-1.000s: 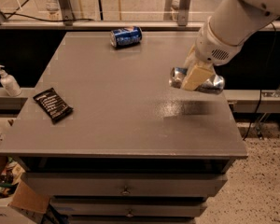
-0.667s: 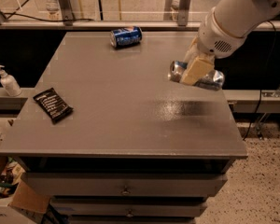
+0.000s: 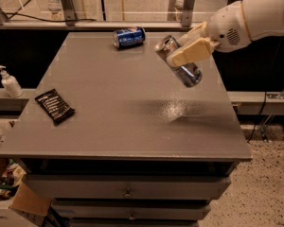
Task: Place redbull can upright
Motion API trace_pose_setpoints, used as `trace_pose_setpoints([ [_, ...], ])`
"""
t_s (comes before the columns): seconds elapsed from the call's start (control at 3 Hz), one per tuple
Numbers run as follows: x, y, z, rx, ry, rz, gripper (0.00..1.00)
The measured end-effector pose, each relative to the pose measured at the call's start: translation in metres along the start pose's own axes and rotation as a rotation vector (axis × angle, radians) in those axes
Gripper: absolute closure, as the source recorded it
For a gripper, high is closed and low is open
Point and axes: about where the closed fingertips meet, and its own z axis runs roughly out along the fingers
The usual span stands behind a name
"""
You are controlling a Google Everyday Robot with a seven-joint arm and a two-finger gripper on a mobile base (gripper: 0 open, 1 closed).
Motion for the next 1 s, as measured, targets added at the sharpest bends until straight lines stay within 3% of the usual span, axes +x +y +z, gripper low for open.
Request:
trace_pose_setpoints([
  [0.33,-0.014,0.002,-0.002,-0.027,-0.148,0.058,1.0],
  [0.67,-0.013,0.002,-0.002,-0.026,-0.144,0.056,1.0],
  [1.0,0.0,0.001,0.004,0.017,-0.031,0.011,1.0],
])
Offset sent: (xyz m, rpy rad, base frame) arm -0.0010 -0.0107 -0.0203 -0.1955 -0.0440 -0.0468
